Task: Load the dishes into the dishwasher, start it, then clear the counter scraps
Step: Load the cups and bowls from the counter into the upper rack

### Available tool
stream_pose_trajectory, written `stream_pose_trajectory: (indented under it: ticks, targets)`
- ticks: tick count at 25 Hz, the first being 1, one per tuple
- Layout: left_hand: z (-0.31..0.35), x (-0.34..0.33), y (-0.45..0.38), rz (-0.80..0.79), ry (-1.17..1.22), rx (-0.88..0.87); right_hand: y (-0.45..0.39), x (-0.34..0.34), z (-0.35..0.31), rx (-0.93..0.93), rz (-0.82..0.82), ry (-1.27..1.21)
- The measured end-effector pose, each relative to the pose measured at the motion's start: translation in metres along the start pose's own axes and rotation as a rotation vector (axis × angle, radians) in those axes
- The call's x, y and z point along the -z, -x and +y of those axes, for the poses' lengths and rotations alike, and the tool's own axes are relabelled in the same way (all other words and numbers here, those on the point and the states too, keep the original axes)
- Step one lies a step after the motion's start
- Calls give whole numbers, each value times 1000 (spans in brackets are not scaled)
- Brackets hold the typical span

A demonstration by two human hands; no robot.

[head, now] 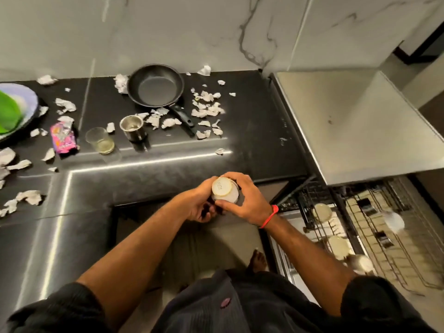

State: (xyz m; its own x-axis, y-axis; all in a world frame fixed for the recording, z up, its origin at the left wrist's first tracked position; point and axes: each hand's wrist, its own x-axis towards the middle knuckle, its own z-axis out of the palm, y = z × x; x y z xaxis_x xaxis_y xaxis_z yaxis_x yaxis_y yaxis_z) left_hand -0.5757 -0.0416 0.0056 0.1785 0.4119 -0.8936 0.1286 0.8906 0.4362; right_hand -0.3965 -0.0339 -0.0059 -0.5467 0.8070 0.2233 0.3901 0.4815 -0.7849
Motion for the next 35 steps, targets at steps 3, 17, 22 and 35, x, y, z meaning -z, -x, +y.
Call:
stream_pose_trajectory:
  ticks: [3, 17, 22, 35]
  targets:
    - [23, -40, -16, -66, -158, 48, 27, 29, 14, -72, 116, 34]
    - [86, -356, -165, -128, -589, 38, 260, 224, 231, -779, 503, 103]
    - [90, -413, -215, -29, -727, -122, 311, 241, 321, -1158, 533, 0]
    - [94, -467, -265, -10, -777, -278, 332, 213, 415, -1248, 114, 307]
